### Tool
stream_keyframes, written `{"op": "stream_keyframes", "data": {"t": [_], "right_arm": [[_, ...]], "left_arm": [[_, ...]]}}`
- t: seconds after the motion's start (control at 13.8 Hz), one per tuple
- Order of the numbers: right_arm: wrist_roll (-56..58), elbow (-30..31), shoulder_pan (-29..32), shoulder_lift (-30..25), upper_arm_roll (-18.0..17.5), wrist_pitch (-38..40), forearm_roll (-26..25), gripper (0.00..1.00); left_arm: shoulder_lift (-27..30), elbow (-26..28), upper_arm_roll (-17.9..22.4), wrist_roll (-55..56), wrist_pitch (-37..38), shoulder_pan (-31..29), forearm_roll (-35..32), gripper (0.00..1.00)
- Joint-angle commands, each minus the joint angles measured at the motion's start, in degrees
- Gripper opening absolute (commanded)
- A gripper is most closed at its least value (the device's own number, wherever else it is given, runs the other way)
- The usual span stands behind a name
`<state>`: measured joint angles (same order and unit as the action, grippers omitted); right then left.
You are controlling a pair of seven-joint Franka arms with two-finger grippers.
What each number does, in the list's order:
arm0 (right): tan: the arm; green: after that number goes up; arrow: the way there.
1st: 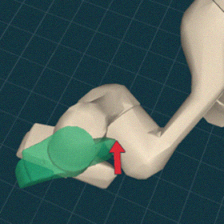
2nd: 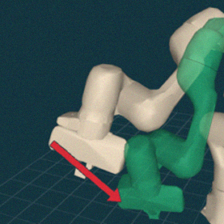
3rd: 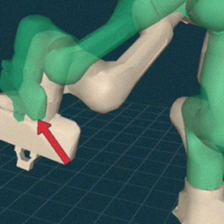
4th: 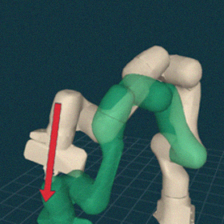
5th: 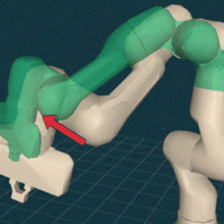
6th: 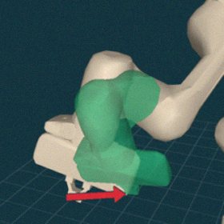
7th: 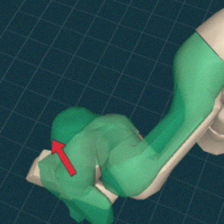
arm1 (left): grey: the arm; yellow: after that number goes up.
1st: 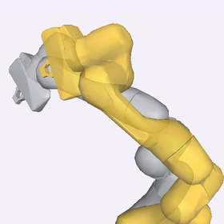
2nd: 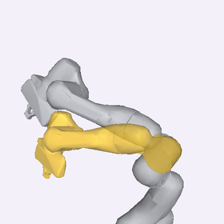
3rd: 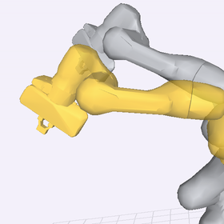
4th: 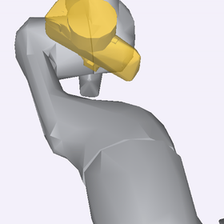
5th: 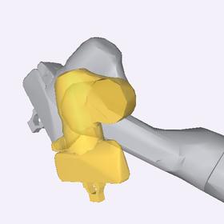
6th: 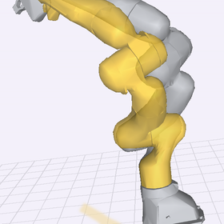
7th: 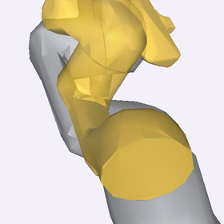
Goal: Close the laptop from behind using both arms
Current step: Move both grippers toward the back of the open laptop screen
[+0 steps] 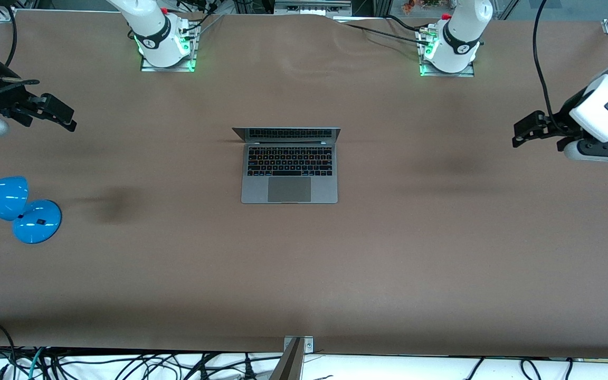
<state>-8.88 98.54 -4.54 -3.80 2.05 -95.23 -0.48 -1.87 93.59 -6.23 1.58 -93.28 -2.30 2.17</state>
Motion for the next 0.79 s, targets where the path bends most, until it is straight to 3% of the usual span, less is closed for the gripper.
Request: {"op": "stream_keyframes", "data": {"t": [0.0,0.36,0.72], "right_arm": [[-0.1,1.7,0.4,-1.7,-0.6,0.2,-0.6,1.00],[-0.3,1.7,0.4,-1.6,-0.6,0.1,-0.6,1.00],[-0.3,1.7,0.4,-1.6,-0.6,0.2,-0.6,1.00]], "left_arm": [[4.3,6.0,-0.1,-0.1,-3.0,-0.1,1.2,1.00],[5.3,7.0,-2.6,2.9,-3.0,-0.1,1.1,1.00],[5.1,7.1,-8.7,11.5,-2.4,-0.1,1.1,1.00]]}}
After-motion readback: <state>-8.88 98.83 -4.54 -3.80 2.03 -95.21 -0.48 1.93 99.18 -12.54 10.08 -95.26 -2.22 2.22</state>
